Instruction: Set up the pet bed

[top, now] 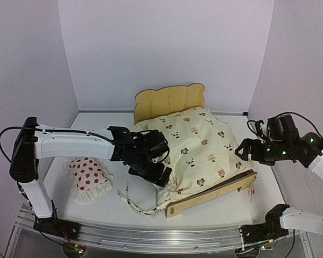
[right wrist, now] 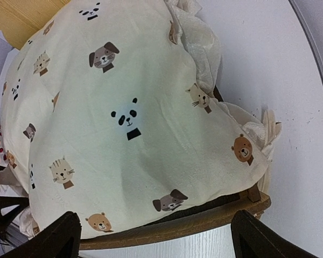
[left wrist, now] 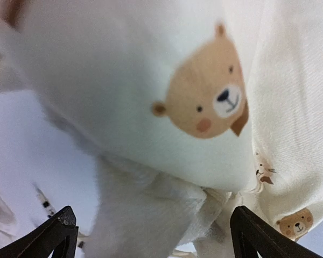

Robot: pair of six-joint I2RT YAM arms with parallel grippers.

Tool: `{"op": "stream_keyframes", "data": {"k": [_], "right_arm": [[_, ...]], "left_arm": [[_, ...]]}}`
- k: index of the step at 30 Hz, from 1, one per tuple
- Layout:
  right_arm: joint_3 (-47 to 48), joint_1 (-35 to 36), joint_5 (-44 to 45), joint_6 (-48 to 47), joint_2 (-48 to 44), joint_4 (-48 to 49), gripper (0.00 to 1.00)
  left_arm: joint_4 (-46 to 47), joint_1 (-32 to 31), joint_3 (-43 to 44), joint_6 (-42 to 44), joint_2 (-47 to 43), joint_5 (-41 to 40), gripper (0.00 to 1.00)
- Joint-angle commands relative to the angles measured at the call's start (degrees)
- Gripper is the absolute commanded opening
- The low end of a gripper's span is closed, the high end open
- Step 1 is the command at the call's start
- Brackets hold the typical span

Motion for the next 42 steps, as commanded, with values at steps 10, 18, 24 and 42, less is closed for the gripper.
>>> {"op": "stream_keyframes", "data": {"k": [10,18,24,42], "right_arm": [[1.94,0.08,-4.48,3.75,4.03,-3.85,0.98],[-0.49,0.08,-5.84,6.99,6.05,-4.05,0.98],[-2.55,0.08,-6.42,10.36,7.15,-4.0,0.98],[-17.44,0.08,-8.81,36.45,5.64,7.54,0.98]], "left_arm": [[26.02,15.77,-6.64,27.7,-13.68,-19.2,1.0],[34.66,28.85,-2.0,42.51,-6.49,-3.52,0.99],[39.29,35.7,2.03,49.34,-0.79,8.42,0.98],[45.09,45.26,18.09,54.26,17.34,36.62,0.82]]}}
